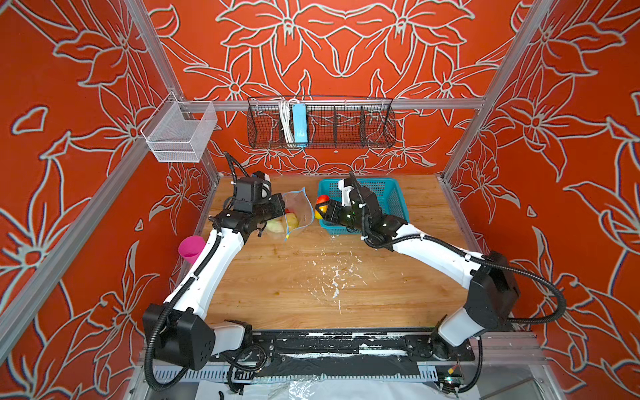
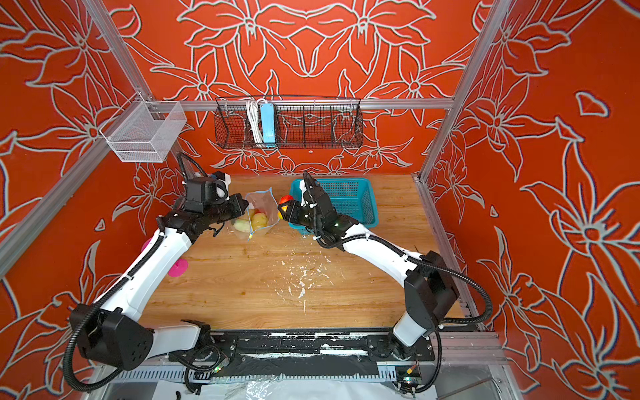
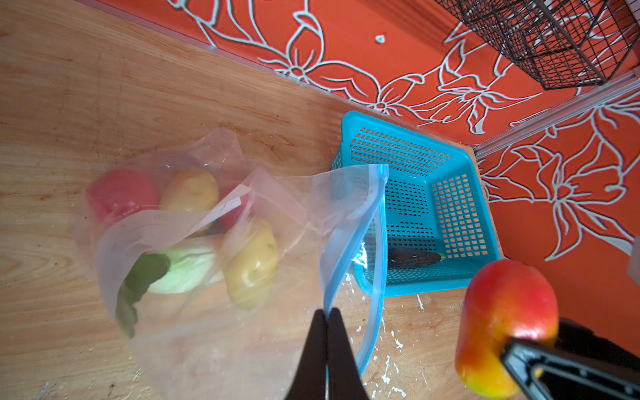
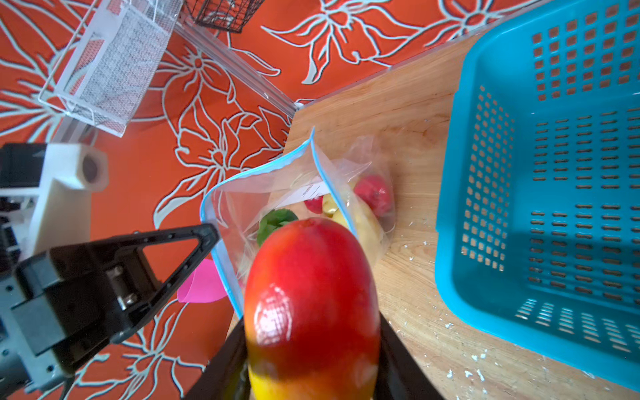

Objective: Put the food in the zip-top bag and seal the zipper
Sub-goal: 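Carry the mango over the bag opening held by the left gripper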

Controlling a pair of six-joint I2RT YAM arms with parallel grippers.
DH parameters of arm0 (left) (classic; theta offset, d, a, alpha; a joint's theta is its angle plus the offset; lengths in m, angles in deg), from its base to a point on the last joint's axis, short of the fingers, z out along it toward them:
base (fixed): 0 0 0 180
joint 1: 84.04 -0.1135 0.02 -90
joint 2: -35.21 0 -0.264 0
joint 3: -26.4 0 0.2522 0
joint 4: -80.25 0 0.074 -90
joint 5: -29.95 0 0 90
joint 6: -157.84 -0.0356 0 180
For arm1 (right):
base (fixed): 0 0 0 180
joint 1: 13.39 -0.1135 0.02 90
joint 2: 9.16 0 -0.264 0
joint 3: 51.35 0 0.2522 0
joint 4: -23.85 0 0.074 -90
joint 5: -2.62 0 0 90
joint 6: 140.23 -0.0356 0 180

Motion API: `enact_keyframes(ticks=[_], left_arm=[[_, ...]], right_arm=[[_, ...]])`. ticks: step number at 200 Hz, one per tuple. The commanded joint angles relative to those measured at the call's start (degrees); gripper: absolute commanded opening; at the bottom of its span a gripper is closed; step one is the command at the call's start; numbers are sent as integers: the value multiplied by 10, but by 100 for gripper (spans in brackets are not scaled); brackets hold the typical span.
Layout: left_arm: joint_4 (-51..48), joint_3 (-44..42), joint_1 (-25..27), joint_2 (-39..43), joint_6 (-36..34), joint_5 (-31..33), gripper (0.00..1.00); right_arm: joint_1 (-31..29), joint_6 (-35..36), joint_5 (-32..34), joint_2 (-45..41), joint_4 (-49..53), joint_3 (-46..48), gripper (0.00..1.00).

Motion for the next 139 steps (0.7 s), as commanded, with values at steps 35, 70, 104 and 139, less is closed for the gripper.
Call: enact_keyframes(ticks=[35, 70, 104, 139], left_arm=[[9, -2, 4, 4, 4, -3, 0], [9, -2, 4, 7, 7, -8, 0], [9, -3, 4, 10, 6, -5, 0], [9, -3, 4, 14, 5, -4, 0]], right_arm=[[-31, 20, 19, 7, 17, -42, 37], [-49, 28, 22, 33, 24, -67, 37], [-64, 30, 19, 78, 45, -123, 37], [-71, 36, 19, 117, 73, -158, 37]])
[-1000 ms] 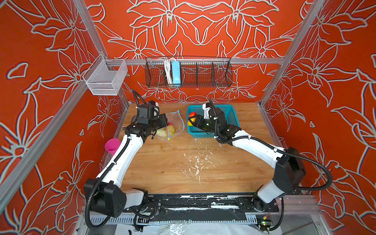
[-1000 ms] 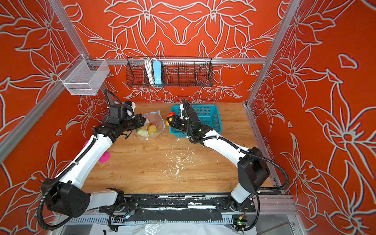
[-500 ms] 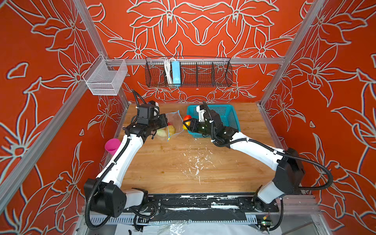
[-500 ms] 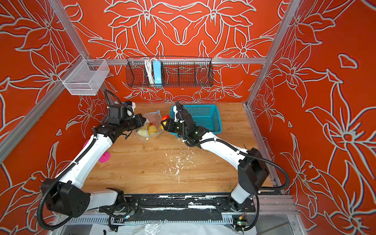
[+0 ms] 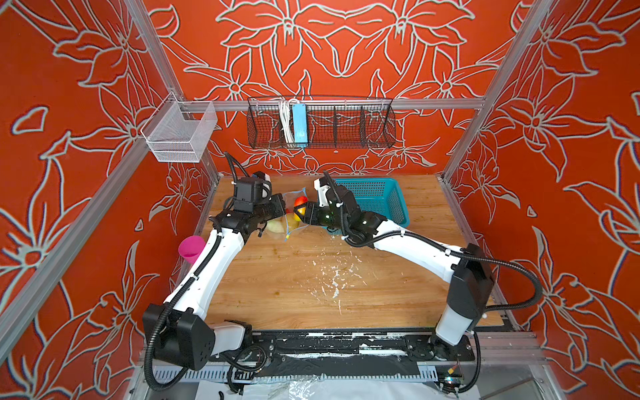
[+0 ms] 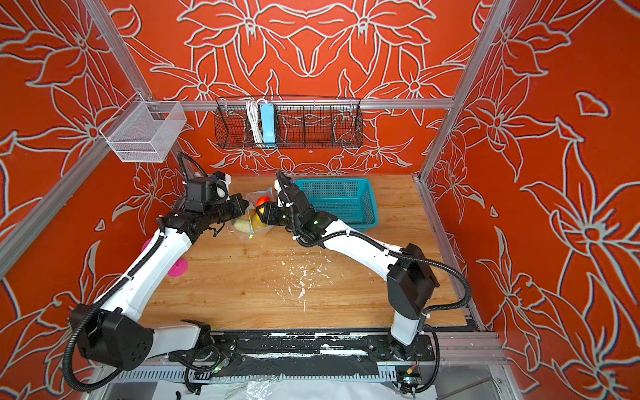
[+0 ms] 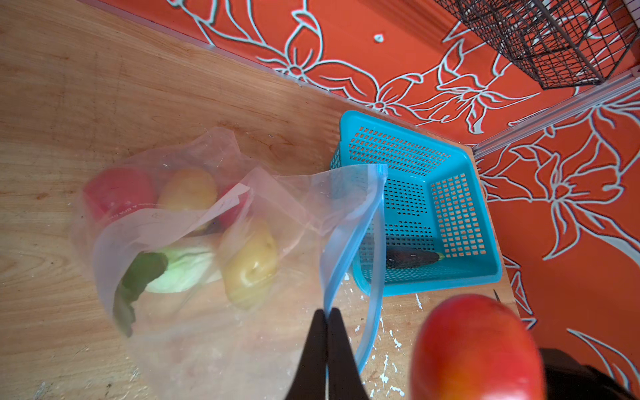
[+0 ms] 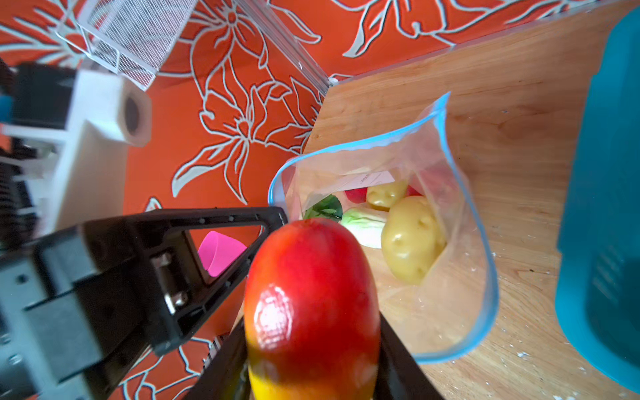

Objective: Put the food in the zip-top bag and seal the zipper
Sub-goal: 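Carry the mango over the bag opening held by the left gripper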

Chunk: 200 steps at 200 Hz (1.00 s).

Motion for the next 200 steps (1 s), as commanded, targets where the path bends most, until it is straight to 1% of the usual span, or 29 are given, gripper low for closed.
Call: enact_keyframes(ticks=[1, 55, 125, 143, 169, 192, 200], left_arm=[[9, -3, 2, 14, 3, -3, 0], [9, -2, 2, 17, 5, -10, 0], [13, -5, 2, 22, 6, -11, 0], [14, -5, 2, 22, 8, -12, 0], [13, -5, 2, 22, 9, -13, 0], [13, -5, 2, 22, 8, -9, 0], [13, -5, 2, 22, 7, -9, 0]], right_arm=[[-6, 9, 10, 21, 31, -27, 37], [-7, 11, 29, 50, 52, -46, 37], [-8, 18, 15, 113, 97, -117, 37], [-8, 25, 3, 128, 110, -137, 37], [-8, 36, -5, 151, 131, -174, 43], [-8, 41, -21, 163, 120, -183, 49], [-7, 41, -23, 167, 118, -185, 50]])
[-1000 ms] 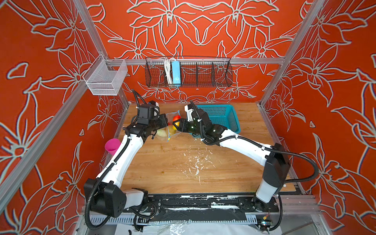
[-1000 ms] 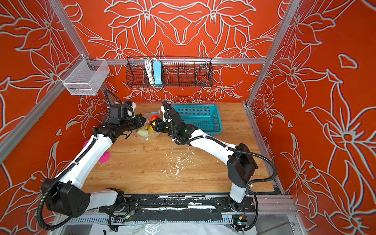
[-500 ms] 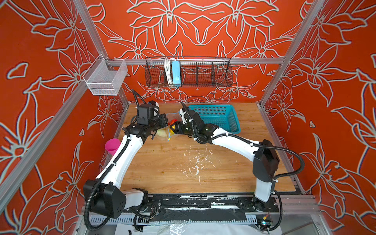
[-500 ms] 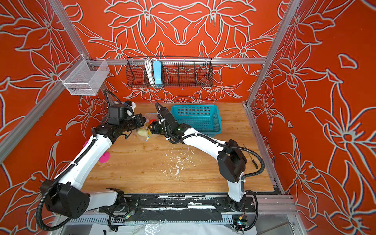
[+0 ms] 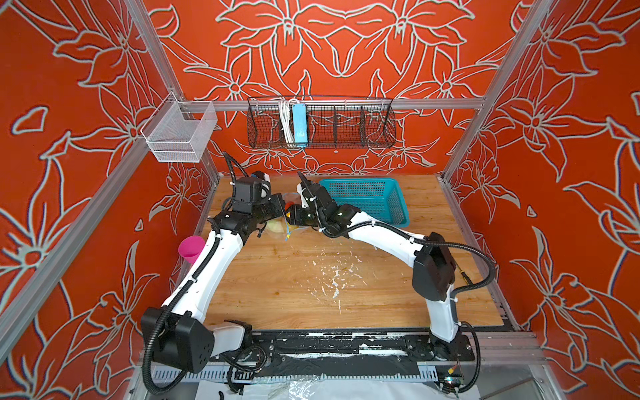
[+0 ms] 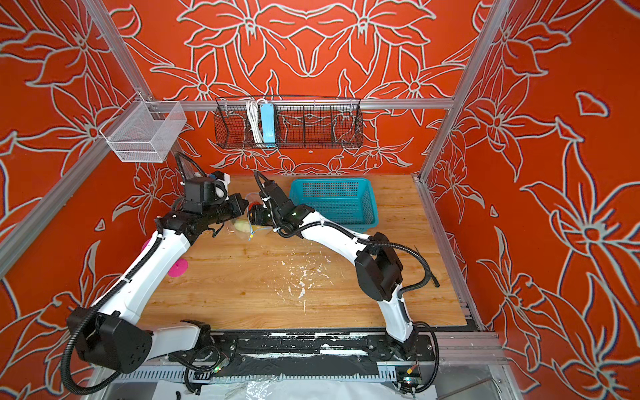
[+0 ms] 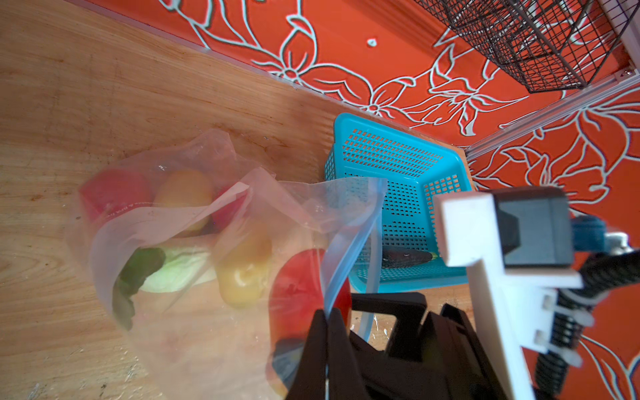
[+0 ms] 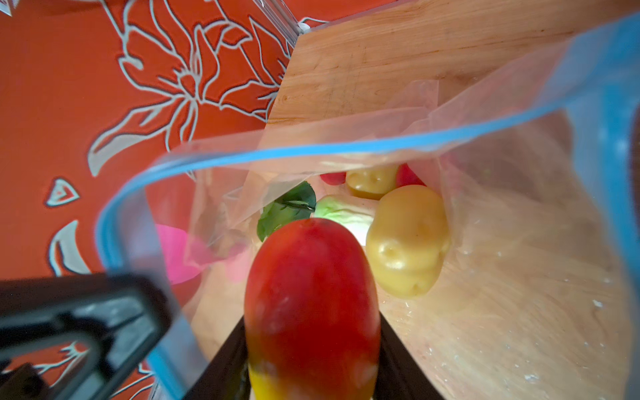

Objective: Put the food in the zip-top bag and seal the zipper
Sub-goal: 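Carry the mango over the bag opening held by the left gripper, then open the right gripper to drop the mango into the bag, then move the open right gripper back over the eggplant in the teal basket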

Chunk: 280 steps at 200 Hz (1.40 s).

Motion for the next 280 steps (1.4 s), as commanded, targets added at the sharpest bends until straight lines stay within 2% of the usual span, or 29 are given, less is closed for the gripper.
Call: enact_keyframes(ticks=[1, 40, 69, 85, 100, 102, 103, 109, 189, 280], left_arm=[[13, -5, 2, 13, 3, -3, 0], [15, -7, 2, 13, 5, -3, 0], [12, -5, 2, 9, 4, -4, 0], [12, -5, 2, 11, 4, -1, 0], [13, -5, 2, 13, 4, -1, 0], [13, -6, 2, 13, 3, -1, 0], [13, -6, 2, 14, 4, -1, 0], [14, -6, 2, 14, 4, 0, 0], [12, -6, 2, 12, 3, 2, 0], [15, -8, 2, 12, 5, 4, 0]], right_arm=[[-2, 11, -18, 16, 6, -20, 50], [-1, 13, -28, 35, 13, -50, 53], [-1, 21, -29, 39, 32, -67, 72], [-1, 31, -33, 30, 30, -60, 75], [-1, 32, -17, 15, 27, -44, 83], [-1, 32, -16, 13, 26, -40, 86], [-2, 34, -15, 10, 25, -37, 91], [-1, 37, -11, 3, 20, -29, 98], [1, 46, 33, -106, -16, 75, 98], [12, 65, 58, -145, 43, 78, 98]])
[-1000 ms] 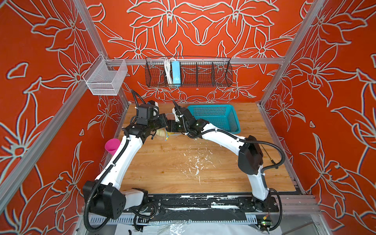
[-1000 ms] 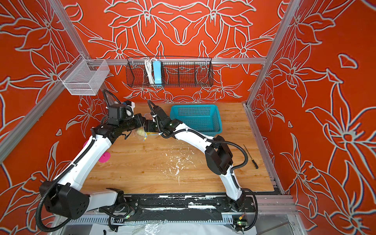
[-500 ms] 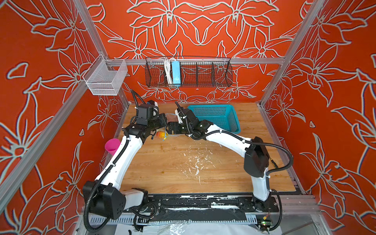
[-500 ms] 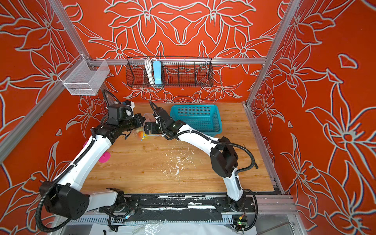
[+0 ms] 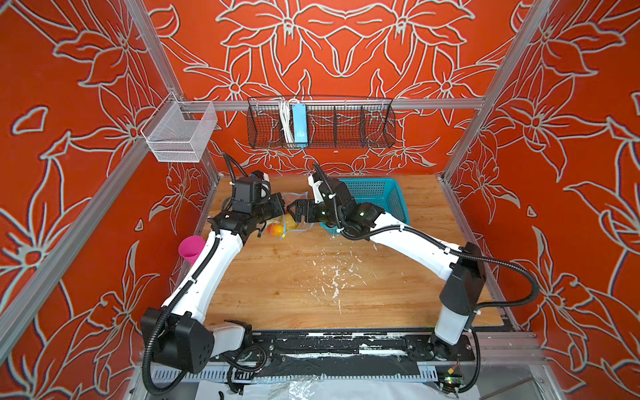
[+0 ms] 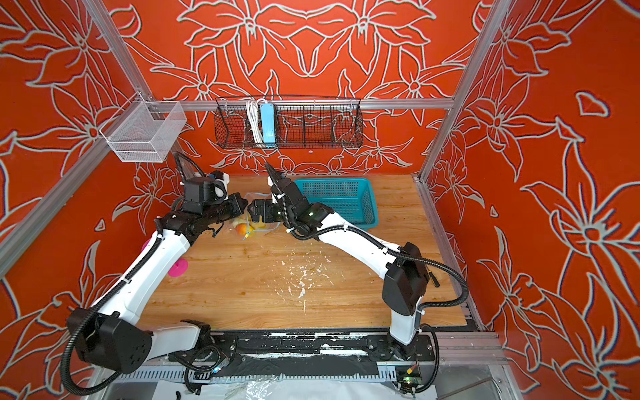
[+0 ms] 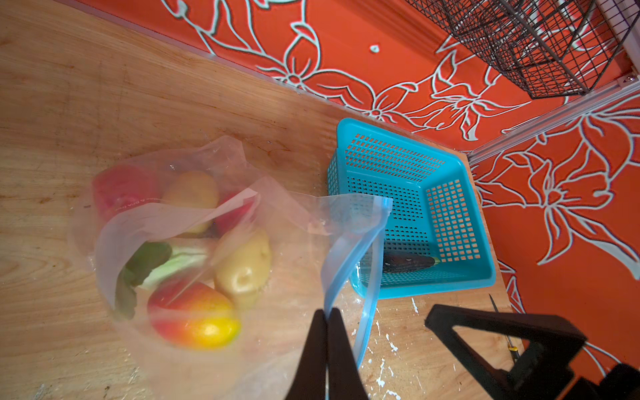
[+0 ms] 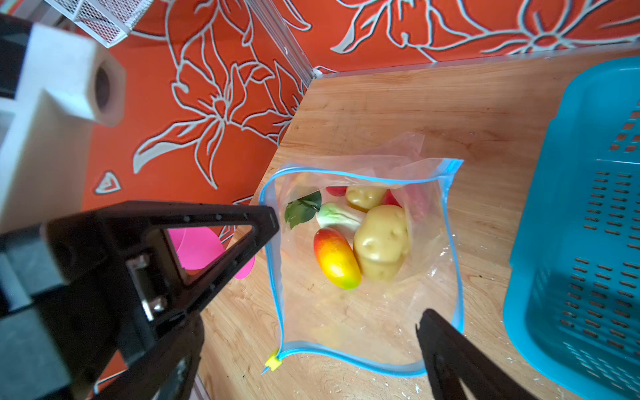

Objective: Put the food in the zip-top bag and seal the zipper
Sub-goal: 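Move the open right gripper back over the eggplant in the teal basket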

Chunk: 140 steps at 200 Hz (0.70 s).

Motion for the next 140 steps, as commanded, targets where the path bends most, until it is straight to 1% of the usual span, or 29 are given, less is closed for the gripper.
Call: enact_keyframes(ticks=[1, 55, 85, 121, 140], left_arm=[[10, -6, 2, 11, 3, -5, 0], [13, -8, 2, 8, 3, -11, 0], [12, -9, 2, 7, 1, -5, 0], [17, -13, 2, 7, 5, -8, 0], [19, -14, 2, 9, 5, -6, 0]], right_arm=[[8, 7, 16, -13, 24, 9, 98], [26, 47, 6, -14, 79, -7, 98], [42, 67, -12, -14, 106, -21, 98], [47, 114, 18, -29, 132, -18, 98], [51, 160, 36, -32, 152, -20, 98]])
